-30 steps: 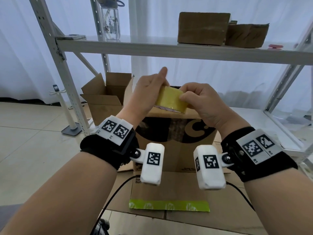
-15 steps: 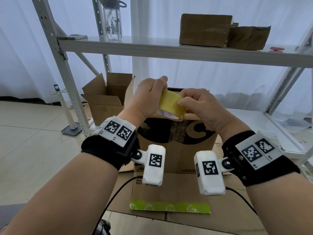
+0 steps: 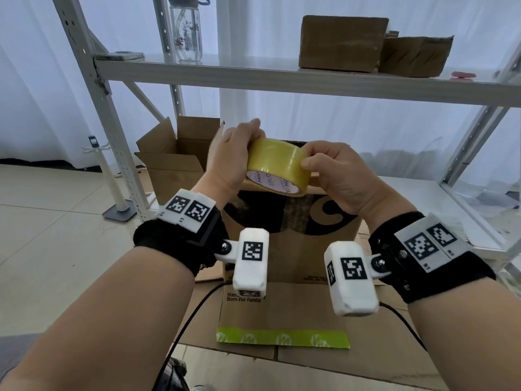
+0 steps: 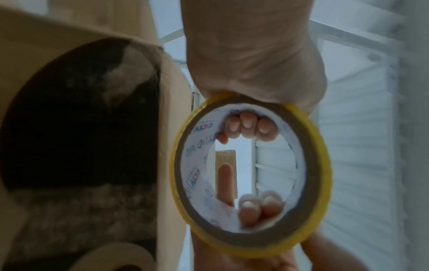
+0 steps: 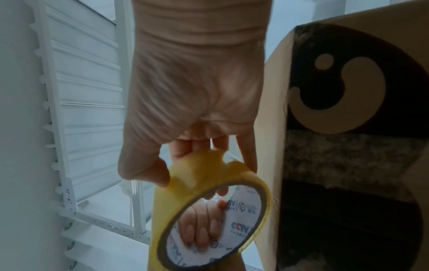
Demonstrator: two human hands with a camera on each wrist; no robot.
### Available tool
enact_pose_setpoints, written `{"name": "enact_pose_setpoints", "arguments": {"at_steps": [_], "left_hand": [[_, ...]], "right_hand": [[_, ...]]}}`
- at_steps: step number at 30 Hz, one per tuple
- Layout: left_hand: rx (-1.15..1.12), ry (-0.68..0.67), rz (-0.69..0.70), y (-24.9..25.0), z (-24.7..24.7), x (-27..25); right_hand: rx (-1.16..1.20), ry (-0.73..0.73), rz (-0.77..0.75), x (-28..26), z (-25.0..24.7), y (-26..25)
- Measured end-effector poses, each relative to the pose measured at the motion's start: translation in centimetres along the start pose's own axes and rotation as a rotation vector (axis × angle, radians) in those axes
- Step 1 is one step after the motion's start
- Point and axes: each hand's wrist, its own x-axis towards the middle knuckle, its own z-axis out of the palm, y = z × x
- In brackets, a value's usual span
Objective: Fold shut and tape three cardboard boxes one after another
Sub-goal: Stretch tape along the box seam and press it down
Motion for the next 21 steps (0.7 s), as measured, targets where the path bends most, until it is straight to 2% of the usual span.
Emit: {"name": "enact_pose_setpoints", "arguments": {"at_steps": [4, 8, 17, 19, 21], "left_hand": [[0.108, -0.013, 0.035, 0.6, 0.3, -0.2], [0.226, -0.118, 0.131, 1.6, 0.8, -0.9], [0.624, -0.198, 0.317, 3.0, 1.7, -1.7], [0.640, -0.182, 0.364, 3.4, 2.1, -1.9], [0.537, -0.194, 0.322, 3.5, 2.1, -1.7]], "right_hand": [[0.003, 0.020, 0.012, 0.1, -0.3, -0.1], [-0.106, 0.051, 0.012, 0.2, -0.1, -0.3], [-0.272, 0.080, -0.007, 0.1, 0.5, -0.9], [-0.289, 0.091, -0.021, 0.0, 0.4, -1.0], [-0.280, 0.104, -0.032, -0.1, 0.2, -1.1]]}}
